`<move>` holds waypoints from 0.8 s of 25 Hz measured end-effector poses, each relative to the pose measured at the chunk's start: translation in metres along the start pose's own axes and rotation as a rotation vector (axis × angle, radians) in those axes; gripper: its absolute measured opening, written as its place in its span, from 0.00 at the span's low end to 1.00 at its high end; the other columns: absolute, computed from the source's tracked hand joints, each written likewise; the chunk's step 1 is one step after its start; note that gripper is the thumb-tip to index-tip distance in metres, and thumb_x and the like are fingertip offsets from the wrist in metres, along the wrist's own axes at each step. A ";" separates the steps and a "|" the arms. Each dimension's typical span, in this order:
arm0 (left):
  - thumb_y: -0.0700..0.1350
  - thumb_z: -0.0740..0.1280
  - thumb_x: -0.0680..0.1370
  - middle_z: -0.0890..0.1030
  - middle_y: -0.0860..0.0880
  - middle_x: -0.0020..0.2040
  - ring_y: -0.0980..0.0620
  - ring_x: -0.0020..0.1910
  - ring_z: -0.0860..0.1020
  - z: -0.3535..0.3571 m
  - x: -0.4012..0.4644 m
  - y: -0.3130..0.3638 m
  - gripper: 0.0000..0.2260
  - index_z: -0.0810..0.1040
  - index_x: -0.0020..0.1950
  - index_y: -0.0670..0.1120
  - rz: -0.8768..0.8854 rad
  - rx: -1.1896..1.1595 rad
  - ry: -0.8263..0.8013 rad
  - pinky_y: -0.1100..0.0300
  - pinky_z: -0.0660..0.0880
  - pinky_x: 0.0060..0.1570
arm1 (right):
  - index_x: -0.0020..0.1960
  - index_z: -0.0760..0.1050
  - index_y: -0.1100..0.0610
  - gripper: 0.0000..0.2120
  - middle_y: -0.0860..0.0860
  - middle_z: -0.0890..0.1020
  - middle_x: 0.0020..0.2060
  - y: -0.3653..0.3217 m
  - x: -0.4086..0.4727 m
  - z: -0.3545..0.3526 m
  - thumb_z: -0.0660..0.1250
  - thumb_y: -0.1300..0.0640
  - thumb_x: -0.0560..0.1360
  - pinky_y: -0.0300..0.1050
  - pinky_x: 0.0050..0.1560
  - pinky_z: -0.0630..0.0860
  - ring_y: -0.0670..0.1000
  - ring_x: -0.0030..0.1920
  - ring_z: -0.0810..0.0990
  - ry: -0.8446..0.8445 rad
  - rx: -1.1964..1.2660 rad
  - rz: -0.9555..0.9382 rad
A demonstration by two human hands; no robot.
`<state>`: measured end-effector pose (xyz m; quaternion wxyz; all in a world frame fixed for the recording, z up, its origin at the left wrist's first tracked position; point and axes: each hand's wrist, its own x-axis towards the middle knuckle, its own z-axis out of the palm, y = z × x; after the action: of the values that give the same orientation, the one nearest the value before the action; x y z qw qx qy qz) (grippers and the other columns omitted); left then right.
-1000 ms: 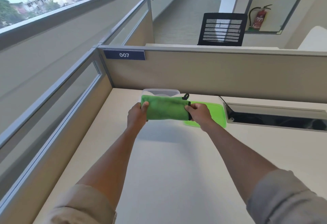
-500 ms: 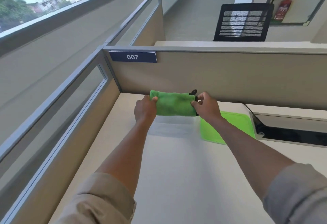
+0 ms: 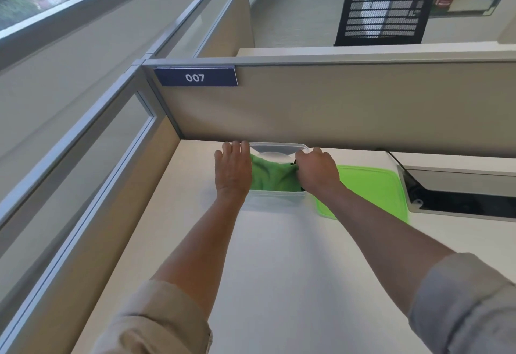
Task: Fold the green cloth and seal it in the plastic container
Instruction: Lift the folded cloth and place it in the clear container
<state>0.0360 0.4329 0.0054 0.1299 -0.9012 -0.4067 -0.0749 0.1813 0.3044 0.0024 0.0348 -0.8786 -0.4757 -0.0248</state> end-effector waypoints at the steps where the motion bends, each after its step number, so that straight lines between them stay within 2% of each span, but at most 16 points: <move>1: 0.38 0.69 0.70 0.77 0.48 0.41 0.46 0.42 0.74 0.002 0.001 0.001 0.09 0.74 0.47 0.47 0.065 -0.043 0.066 0.54 0.68 0.38 | 0.56 0.75 0.59 0.14 0.60 0.79 0.48 -0.002 0.001 -0.001 0.64 0.66 0.71 0.48 0.41 0.64 0.60 0.49 0.77 -0.004 -0.022 0.000; 3: 0.36 0.65 0.72 0.77 0.49 0.42 0.45 0.40 0.75 0.004 0.000 0.002 0.08 0.74 0.47 0.47 0.248 -0.325 0.044 0.52 0.72 0.34 | 0.55 0.76 0.60 0.14 0.59 0.80 0.48 -0.004 0.003 -0.003 0.63 0.67 0.71 0.49 0.44 0.68 0.60 0.51 0.76 -0.003 -0.054 0.009; 5: 0.42 0.63 0.75 0.79 0.52 0.44 0.47 0.41 0.77 0.004 -0.005 0.003 0.05 0.77 0.47 0.50 0.370 -0.527 -0.028 0.52 0.75 0.35 | 0.55 0.76 0.60 0.14 0.60 0.80 0.48 -0.006 0.003 -0.004 0.62 0.68 0.71 0.50 0.47 0.70 0.60 0.52 0.76 0.009 -0.049 0.030; 8: 0.50 0.63 0.77 0.82 0.53 0.50 0.50 0.49 0.79 0.011 -0.007 0.001 0.09 0.82 0.52 0.54 0.423 -0.555 -0.105 0.53 0.78 0.43 | 0.51 0.76 0.60 0.13 0.59 0.82 0.43 -0.002 0.002 0.002 0.61 0.69 0.69 0.51 0.46 0.69 0.61 0.52 0.74 0.047 -0.012 0.037; 10: 0.52 0.63 0.77 0.83 0.52 0.56 0.50 0.54 0.79 0.017 -0.004 0.000 0.13 0.82 0.58 0.55 0.395 -0.503 -0.136 0.52 0.78 0.48 | 0.45 0.77 0.58 0.10 0.56 0.82 0.37 0.000 0.002 0.005 0.64 0.69 0.67 0.50 0.43 0.67 0.61 0.48 0.74 0.141 -0.003 0.022; 12: 0.53 0.62 0.77 0.83 0.50 0.57 0.48 0.55 0.79 0.019 -0.003 0.002 0.14 0.82 0.59 0.53 0.361 -0.462 -0.147 0.52 0.78 0.49 | 0.39 0.75 0.56 0.07 0.54 0.80 0.34 -0.003 0.000 0.006 0.67 0.67 0.67 0.49 0.39 0.69 0.59 0.42 0.74 0.231 0.045 -0.088; 14: 0.52 0.59 0.77 0.83 0.49 0.55 0.45 0.53 0.79 0.019 -0.001 0.007 0.15 0.83 0.55 0.51 0.328 -0.406 -0.161 0.52 0.78 0.47 | 0.42 0.76 0.56 0.07 0.54 0.80 0.38 -0.009 -0.002 0.006 0.64 0.66 0.70 0.49 0.39 0.72 0.59 0.43 0.76 0.131 0.216 -0.233; 16: 0.52 0.55 0.77 0.83 0.49 0.54 0.45 0.52 0.79 0.019 -0.002 0.011 0.18 0.82 0.54 0.50 0.311 -0.355 -0.182 0.53 0.76 0.47 | 0.51 0.79 0.54 0.16 0.52 0.81 0.48 -0.014 -0.002 0.005 0.59 0.68 0.72 0.50 0.45 0.76 0.56 0.51 0.77 -0.105 0.357 -0.272; 18: 0.52 0.53 0.79 0.82 0.48 0.59 0.44 0.58 0.78 0.021 -0.004 0.010 0.19 0.80 0.60 0.50 0.304 -0.315 -0.222 0.51 0.74 0.54 | 0.58 0.79 0.52 0.22 0.51 0.80 0.55 -0.014 0.002 0.006 0.58 0.69 0.71 0.49 0.51 0.75 0.55 0.58 0.76 -0.201 0.388 -0.239; 20: 0.53 0.51 0.82 0.75 0.46 0.69 0.43 0.68 0.71 0.023 -0.005 0.009 0.21 0.73 0.70 0.51 0.303 -0.230 -0.333 0.47 0.67 0.65 | 0.61 0.77 0.52 0.23 0.51 0.80 0.56 -0.016 0.005 0.006 0.57 0.68 0.71 0.49 0.49 0.75 0.56 0.58 0.77 -0.280 0.305 -0.211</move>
<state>0.0402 0.4308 -0.0189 -0.0325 -0.9606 -0.2717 0.0489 0.1708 0.3183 -0.0024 0.0979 -0.8034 -0.5634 0.1659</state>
